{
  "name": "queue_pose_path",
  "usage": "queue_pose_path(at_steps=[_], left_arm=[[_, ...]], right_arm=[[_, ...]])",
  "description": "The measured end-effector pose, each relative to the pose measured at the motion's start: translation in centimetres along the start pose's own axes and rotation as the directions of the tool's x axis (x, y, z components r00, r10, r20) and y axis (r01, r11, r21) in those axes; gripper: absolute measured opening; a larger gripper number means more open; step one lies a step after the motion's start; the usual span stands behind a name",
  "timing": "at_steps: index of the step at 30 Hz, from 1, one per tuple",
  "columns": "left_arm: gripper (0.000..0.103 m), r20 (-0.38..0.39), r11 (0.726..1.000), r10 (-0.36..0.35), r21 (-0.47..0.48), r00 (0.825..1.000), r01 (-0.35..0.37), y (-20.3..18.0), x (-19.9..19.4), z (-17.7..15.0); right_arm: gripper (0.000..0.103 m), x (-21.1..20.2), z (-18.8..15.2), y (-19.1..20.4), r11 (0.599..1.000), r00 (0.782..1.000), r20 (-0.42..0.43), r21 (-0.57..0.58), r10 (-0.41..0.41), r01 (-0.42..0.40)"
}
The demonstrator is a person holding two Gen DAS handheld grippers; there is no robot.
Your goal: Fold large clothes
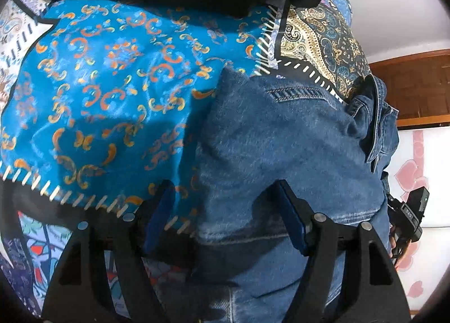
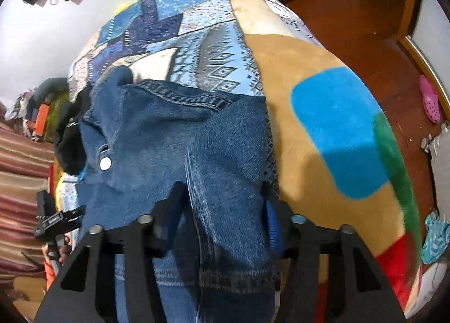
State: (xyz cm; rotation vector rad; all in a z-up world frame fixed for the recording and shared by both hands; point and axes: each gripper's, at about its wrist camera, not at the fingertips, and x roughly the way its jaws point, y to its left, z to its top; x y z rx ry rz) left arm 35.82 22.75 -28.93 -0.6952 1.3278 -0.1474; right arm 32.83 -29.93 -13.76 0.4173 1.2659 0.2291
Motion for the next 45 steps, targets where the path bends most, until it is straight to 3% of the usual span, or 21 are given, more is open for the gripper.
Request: queue_pose_path(at_steps=[2,3,4,6,7,10,16,19,22,26,29,34,36,39,41,45], left_arm=[[0.054,0.027,0.999,-0.007,0.031,1.000,0.006,-0.6,-0.3,-0.1],[0.037,0.042,0.998,-0.013,0.056,0.999,0.011,-1.2,-0.6,-0.2],[0.029,0.055,0.997,0.005,0.074,0.998,-0.009,-1.8,-0.8,-0.2],[0.010,0.110,0.980,0.088,0.167,0.990,-0.105,-3.6,-1.4,-0.7],[0.007,0.140,0.965,0.122,0.214,0.983,-0.150,-4.7,-1.8,-1.1],[0.006,0.246,0.930,0.169,0.280,0.954,-0.237,-7.6,-4.2,-2.2],[0.006,0.397,0.924,0.086,0.311,0.914,-0.222,-11.2,-12.2,-2.3],[0.006,0.472,0.901,0.075,0.346,0.878,-0.263,-13.4,-15.6,-1.9],[0.006,0.529,0.885,0.052,0.369,0.847,-0.284,-15.2,-18.3,-0.9],[0.006,0.578,0.858,0.102,0.361,0.810,-0.366,-16.4,-18.3,1.8],[0.006,0.561,0.858,0.144,0.340,0.815,-0.385,-15.3,-16.3,4.3],[0.006,0.464,0.888,0.228,0.261,0.856,-0.378,-11.5,-11.1,8.3],[0.007,0.444,0.894,0.261,0.224,0.857,-0.388,-10.0,-9.0,9.4],[0.009,0.431,0.909,0.255,0.198,0.866,-0.366,-8.7,-7.3,10.5],[0.011,0.439,0.898,0.275,0.200,0.855,-0.391,-8.8,-6.8,10.7],[0.012,0.467,0.847,0.333,0.233,0.819,-0.478,-10.0,-6.3,10.4]], right_arm=[[0.026,-0.5,0.1,0.5,1.000,1.000,0.010,-0.001,0.007,-0.007],[0.020,-0.9,0.1,0.8,1.000,1.000,0.026,-0.012,0.006,-0.005],[0.016,-1.2,0.2,1.0,1.000,0.999,0.038,-0.023,0.002,-0.001],[0.013,-2.7,0.0,2.3,0.998,0.996,0.088,-0.064,-0.017,0.023],[0.012,-3.2,0.1,2.8,0.997,0.994,0.110,-0.074,-0.020,0.029],[0.009,-5.9,0.2,4.9,0.989,0.980,0.198,-0.139,-0.015,0.043],[0.008,-10.9,1.2,10.3,0.959,0.954,0.295,-0.278,0.041,0.045],[0.008,-12.4,1.9,13.3,0.937,0.935,0.351,-0.340,0.045,0.083],[0.008,-12.9,2.7,14.9,0.925,0.922,0.382,-0.368,0.056,0.096],[0.008,-11.2,5.4,15.3,0.929,0.915,0.402,-0.350,0.028,0.125],[0.008,-8.8,7.0,14.3,0.935,0.922,0.387,-0.321,-0.018,0.153],[0.008,-3.0,9.4,11.4,0.932,0.937,0.312,-0.266,-0.157,0.245],[0.008,-0.3,10.1,9.5,0.931,0.941,0.271,-0.243,-0.205,0.272],[0.010,1.3,10.6,8.0,0.932,0.945,0.242,-0.233,-0.220,0.276],[0.013,1.9,10.6,7.8,0.925,0.941,0.248,-0.243,-0.232,0.292],[0.017,1.1,9.5,8.6,0.892,0.918,0.296,-0.287,-0.263,0.348]])
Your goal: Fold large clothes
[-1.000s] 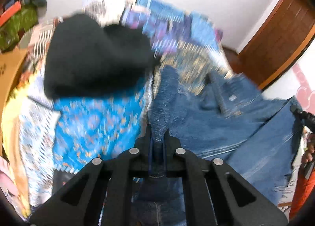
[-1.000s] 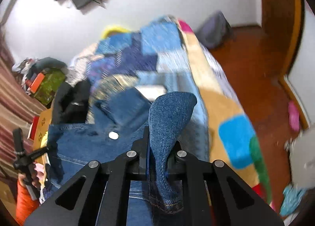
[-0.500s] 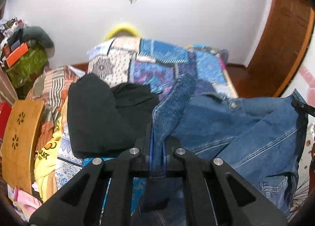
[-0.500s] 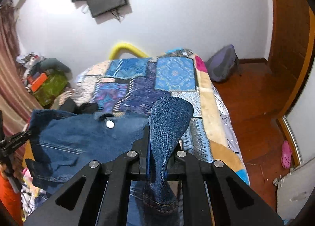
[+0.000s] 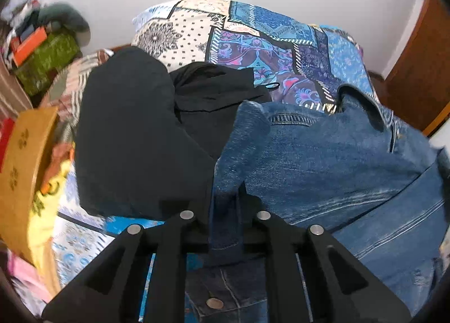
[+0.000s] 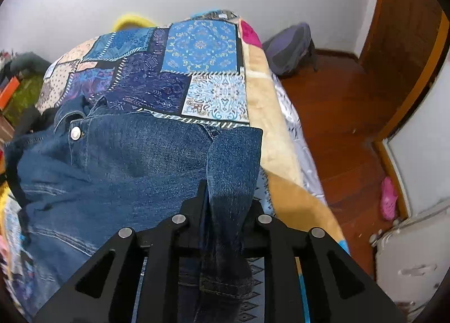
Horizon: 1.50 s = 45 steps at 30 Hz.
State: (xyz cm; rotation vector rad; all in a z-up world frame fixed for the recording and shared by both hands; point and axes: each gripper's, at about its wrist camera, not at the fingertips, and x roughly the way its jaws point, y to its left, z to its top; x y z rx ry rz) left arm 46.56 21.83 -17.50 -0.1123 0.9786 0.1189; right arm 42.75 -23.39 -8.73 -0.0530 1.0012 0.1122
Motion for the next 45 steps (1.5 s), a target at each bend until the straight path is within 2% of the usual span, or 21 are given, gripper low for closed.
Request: queue_pose_path(at_steps=[4,10,14,15,17,18,19,20,22,23,25,27,32,34,38,41,45], left_arm=[[0.012,0.025,0.999,0.028,0.026,0.999,-0.029,-0.4,-1.4,-0.2],[0.012,0.060,0.999,0.019,0.043,0.998,-0.022,-0.3,-5.2,-1.0],[0.013,0.080,0.999,0.007,0.049,0.997,-0.011,0.5,-8.3,-2.1],[0.017,0.084,0.999,0.002,0.049,0.996,-0.007,0.8,-9.2,-2.6],[0.025,0.091,0.999,0.003,0.052,0.996,-0.008,1.4,-10.5,-3.5],[0.031,0.096,0.999,0.001,0.050,0.995,-0.005,1.7,-11.2,-4.1],[0.037,0.101,0.999,-0.008,0.050,0.995,0.003,2.1,-12.0,-4.9],[0.039,0.101,0.998,-0.013,0.055,0.995,0.008,2.5,-12.6,-5.6],[0.041,0.095,0.997,-0.018,0.075,0.995,0.011,3.0,-13.8,-7.3],[0.042,0.091,0.996,-0.017,0.086,0.996,0.009,3.2,-14.3,-8.1],[0.055,0.082,0.994,-0.013,0.106,0.997,0.004,3.6,-15.2,-9.7],[0.066,0.076,0.993,-0.007,0.115,0.997,-0.002,4.1,-16.0,-11.4],[0.069,0.002,0.990,-0.016,0.140,1.000,0.016,4.9,-16.3,-16.4],[0.070,-0.022,0.993,-0.024,0.113,0.999,0.026,5.5,-15.9,-18.0],[0.070,-0.118,0.994,-0.081,0.057,0.990,0.088,6.1,-13.5,-21.1],[0.070,-0.185,0.991,-0.132,0.002,0.974,0.134,6.2,-11.3,-23.1],[0.070,-0.263,0.971,-0.235,-0.103,0.936,0.215,6.3,-8.2,-25.2]], right_arm=[[0.019,-1.9,-0.6,0.1,0.999,1.000,0.006,-0.027,-0.030,0.030],[0.019,-5.2,-1.9,0.9,0.993,0.997,0.040,-0.088,-0.071,0.074],[0.020,-8.6,-3.2,1.4,0.991,0.995,0.085,-0.118,-0.049,0.059],[0.020,-9.4,-3.5,1.5,0.992,0.995,0.093,-0.120,-0.040,0.051],[0.028,-11.0,-4.3,1.6,0.992,0.994,0.108,-0.122,-0.031,0.044],[0.039,-12.1,-4.8,1.6,0.991,0.992,0.125,-0.122,-0.033,0.048],[0.045,-12.6,-5.0,1.8,0.991,0.990,0.137,-0.123,-0.036,0.054],[0.054,-13.7,-5.6,1.9,0.990,0.985,0.166,-0.128,-0.043,0.064],[0.065,-15.4,-6.8,2.3,0.985,0.976,0.208,-0.147,-0.056,0.087],[0.067,-16.0,-7.3,2.5,0.983,0.974,0.217,-0.158,-0.060,0.095],[0.072,-16.8,-8.1,2.9,0.980,0.974,0.221,-0.174,-0.058,0.098],[0.073,-17.5,-9.1,3.1,0.979,0.974,0.220,-0.181,-0.054,0.095],[0.075,-17.9,-11.8,3.3,0.981,0.982,0.188,-0.182,-0.029,0.064],[0.076,-17.6,-13.1,3.1,0.986,0.988,0.157,-0.163,-0.011,0.037],[0.076,-16.1,-15.7,2.5,0.994,0.997,0.066,-0.111,0.027,-0.020],[0.076,-15.1,-17.3,2.1,0.998,0.999,0.023,-0.060,0.034,-0.033],[0.076,-13.2,-19.4,1.5,0.998,0.996,-0.054,0.023,0.065,-0.064]])
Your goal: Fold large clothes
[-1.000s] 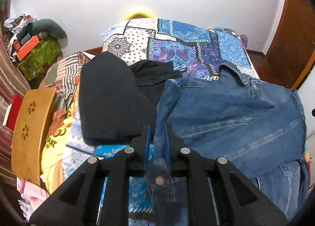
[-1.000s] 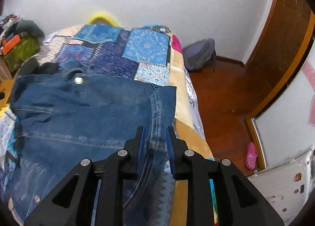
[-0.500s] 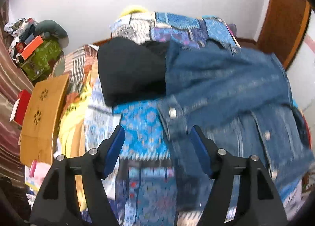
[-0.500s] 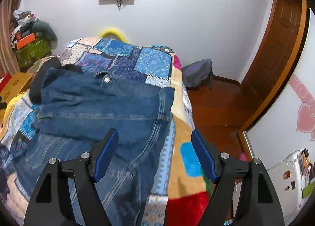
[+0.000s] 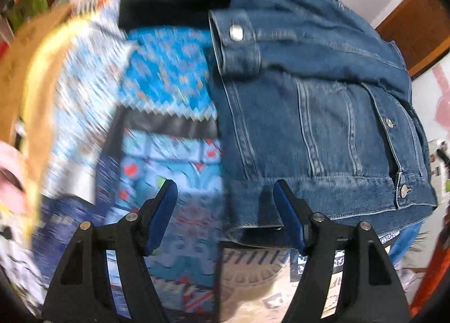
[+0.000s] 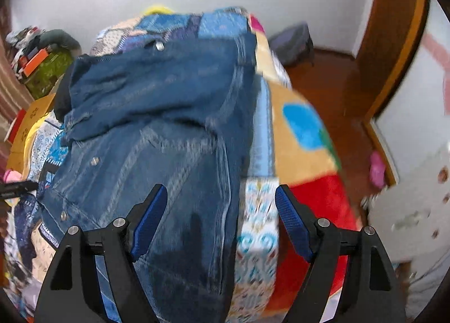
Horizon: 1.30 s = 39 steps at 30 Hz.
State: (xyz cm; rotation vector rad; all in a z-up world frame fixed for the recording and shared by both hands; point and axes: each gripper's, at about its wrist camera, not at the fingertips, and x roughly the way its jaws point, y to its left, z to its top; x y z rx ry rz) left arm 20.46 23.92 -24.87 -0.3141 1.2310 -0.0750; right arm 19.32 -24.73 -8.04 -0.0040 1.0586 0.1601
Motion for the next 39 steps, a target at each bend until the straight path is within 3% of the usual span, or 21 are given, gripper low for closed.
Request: queue_pose_path(at_steps=[7,10,16,17,18,21,23,24,25,28,33,39], left_arm=[[0.070,-0.064,0.986,-0.145,-0.096,0.987,0.138,0.6,3.4,-0.4],[0.072,-0.074,0.958,-0.234,-0.189,0.969,0.217,1.3,4.6,-0.1],[0.078,-0.032,0.951,-0.247,-0.198,0.968,0.237,0.0,5.3,0.0],[0.078,-0.031,0.951,-0.249,-0.195,0.968,0.238,-0.3,5.3,0.1],[0.077,-0.031,0.953,-0.247,-0.190,0.969,0.237,-0.6,5.3,0.2],[0.068,-0.038,0.952,-0.252,-0.187,0.967,0.241,-1.4,5.2,0.7],[0.053,-0.035,0.951,-0.258,-0.187,0.965,0.248,-1.7,4.8,0.8],[0.040,-0.029,0.954,-0.251,-0.179,0.967,0.242,-2.0,4.4,0.8],[0.028,-0.026,0.954,-0.253,-0.172,0.967,0.245,-2.2,3.9,1.0],[0.015,0.019,0.944,-0.298,-0.141,0.954,0.298,-2.9,1.6,1.1],[0.013,0.160,0.942,-0.310,-0.081,0.937,0.326,-4.9,-4.6,1.2],[0.012,0.295,0.938,-0.336,0.022,0.895,0.345,-7.4,-11.5,-0.8]], right_arm=[[0.076,1.6,-2.5,-0.1,0.997,0.996,-0.079,0.063,0.051,-0.046],[0.076,1.9,-2.6,-0.2,0.994,0.992,-0.090,0.078,0.088,-0.081],[0.076,3.4,-2.4,-1.4,0.967,0.975,-0.099,0.177,0.201,-0.182],[0.074,3.3,-2.2,-1.5,0.964,0.972,-0.096,0.180,0.215,-0.195],[0.063,3.3,-2.1,-1.4,0.960,0.968,-0.091,0.179,0.235,-0.216],[0.029,3.1,-2.0,-1.2,0.933,0.944,-0.087,0.204,0.319,-0.296],[0.013,2.9,-2.0,-1.1,0.942,0.953,-0.077,0.198,0.291,-0.272],[0.009,2.7,-1.9,-1.0,0.945,0.956,-0.074,0.193,0.283,-0.265],[0.008,2.5,-2.0,-0.9,0.945,0.958,-0.059,0.192,0.280,-0.264],[0.007,0.9,-1.6,-1.0,0.939,0.958,0.004,0.197,0.288,-0.283],[0.006,-3.5,-0.8,-1.3,0.937,0.949,0.132,0.168,0.287,-0.307],[0.006,-4.6,-1.8,-1.1,0.927,0.935,0.170,0.164,0.310,-0.337]])
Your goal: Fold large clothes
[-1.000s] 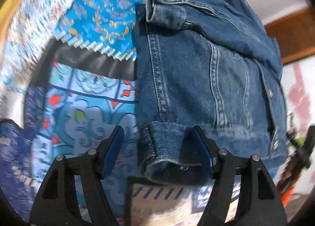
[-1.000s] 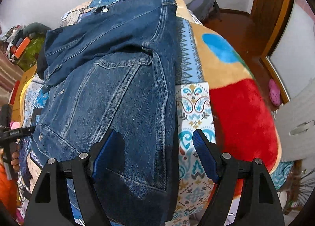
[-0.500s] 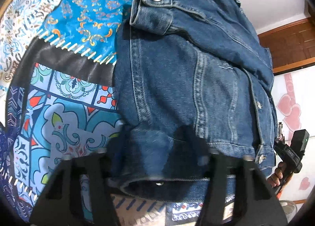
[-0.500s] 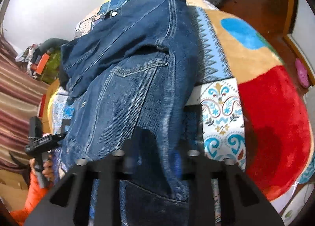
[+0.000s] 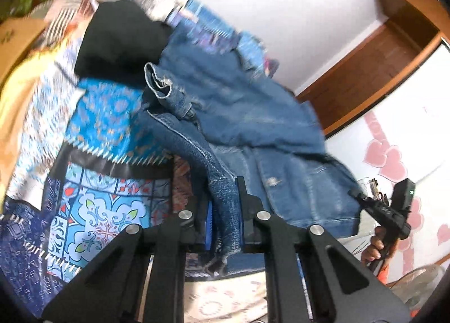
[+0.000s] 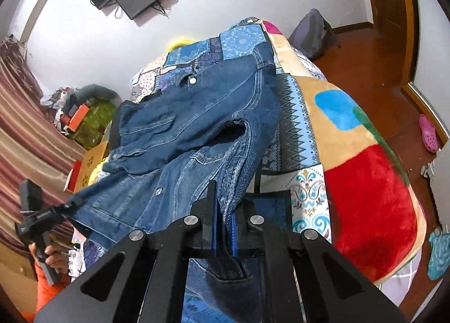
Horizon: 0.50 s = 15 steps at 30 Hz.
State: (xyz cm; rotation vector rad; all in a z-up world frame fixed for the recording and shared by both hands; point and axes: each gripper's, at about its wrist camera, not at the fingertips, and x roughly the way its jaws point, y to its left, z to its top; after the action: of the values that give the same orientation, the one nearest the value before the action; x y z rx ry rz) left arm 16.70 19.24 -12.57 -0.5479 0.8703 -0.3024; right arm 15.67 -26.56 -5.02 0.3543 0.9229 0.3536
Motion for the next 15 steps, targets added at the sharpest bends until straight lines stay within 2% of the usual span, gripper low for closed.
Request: queue_pose_path(at_steps=[7,11,15], left_arm=[[0.012,0.055,0.999,-0.005,0.052,0.998,0.002,-1.6,-3.7,-0.3],[0.012,0.098,0.998,-0.043,0.057,0.994,0.037,-1.9,-5.0,-0.1],[0.012,0.130,0.997,-0.017,0.073,0.991,0.007,-2.6,-4.7,2.1]], right_arm=[[0.006,-2.0,0.5,0.2,0.999,0.998,0.043,-0.010,0.038,-0.038],[0.006,-2.9,2.0,0.8,0.998,0.995,0.079,-0.039,0.056,-0.053],[0.006,-2.3,4.1,0.8,0.997,0.993,0.101,-0.042,0.065,-0.061]])
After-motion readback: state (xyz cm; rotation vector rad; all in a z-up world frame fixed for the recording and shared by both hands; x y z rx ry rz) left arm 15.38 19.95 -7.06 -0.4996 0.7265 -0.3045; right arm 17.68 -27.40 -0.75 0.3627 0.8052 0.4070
